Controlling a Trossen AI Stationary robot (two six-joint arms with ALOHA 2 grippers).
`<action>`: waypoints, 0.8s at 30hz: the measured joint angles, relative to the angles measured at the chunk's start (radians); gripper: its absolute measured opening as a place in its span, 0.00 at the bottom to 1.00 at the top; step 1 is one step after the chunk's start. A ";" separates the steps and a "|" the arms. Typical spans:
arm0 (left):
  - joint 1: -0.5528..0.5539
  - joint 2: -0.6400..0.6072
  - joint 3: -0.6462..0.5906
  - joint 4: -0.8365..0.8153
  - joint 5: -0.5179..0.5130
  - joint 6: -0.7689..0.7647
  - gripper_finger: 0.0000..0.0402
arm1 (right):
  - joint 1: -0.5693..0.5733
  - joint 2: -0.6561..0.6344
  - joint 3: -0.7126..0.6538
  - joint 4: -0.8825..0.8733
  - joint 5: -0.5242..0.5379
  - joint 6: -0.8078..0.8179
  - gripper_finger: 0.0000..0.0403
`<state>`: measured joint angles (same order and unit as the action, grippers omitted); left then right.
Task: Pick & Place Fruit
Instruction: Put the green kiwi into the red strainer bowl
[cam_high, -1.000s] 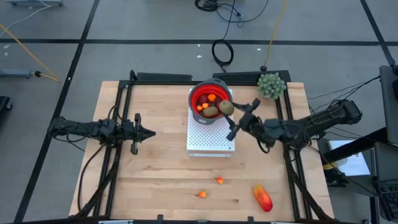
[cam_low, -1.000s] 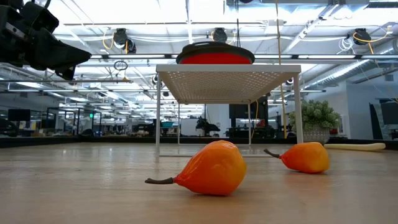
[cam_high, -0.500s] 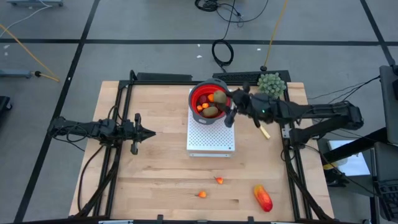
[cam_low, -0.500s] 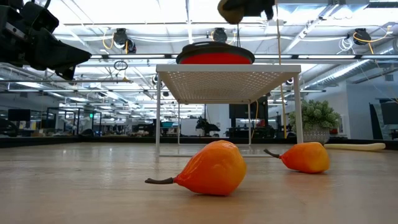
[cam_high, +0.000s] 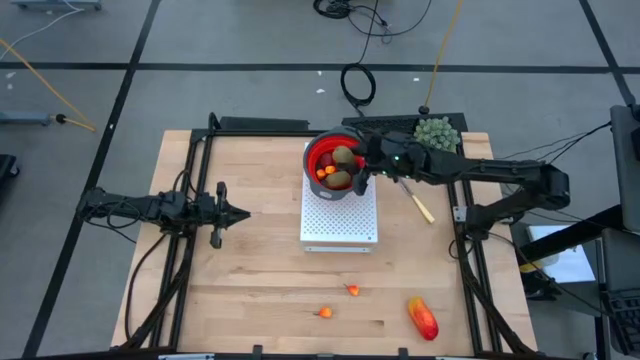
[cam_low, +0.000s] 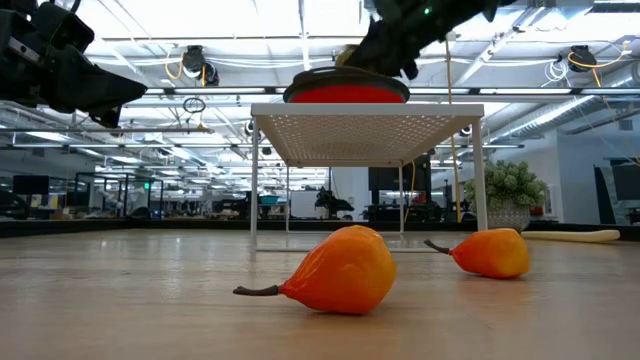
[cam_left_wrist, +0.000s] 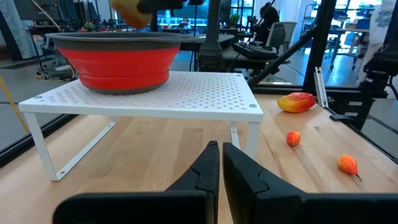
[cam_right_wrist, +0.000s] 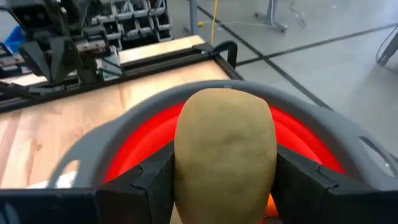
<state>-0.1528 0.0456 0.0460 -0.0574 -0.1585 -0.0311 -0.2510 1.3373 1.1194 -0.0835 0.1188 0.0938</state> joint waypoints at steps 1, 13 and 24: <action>0.000 0.000 0.000 0.000 0.000 0.000 0.05 | -0.006 0.010 0.000 0.003 -0.012 0.000 0.51; 0.000 0.000 0.000 0.000 0.000 0.001 0.05 | -0.070 0.072 -0.001 -0.011 -0.068 -0.001 0.51; 0.000 0.000 0.000 0.000 0.000 0.002 0.05 | -0.077 0.072 0.000 -0.023 -0.096 -0.013 0.52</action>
<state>-0.1528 0.0458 0.0460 -0.0574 -0.1585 -0.0296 -0.3279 1.4090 1.1191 -0.1069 0.0227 0.0809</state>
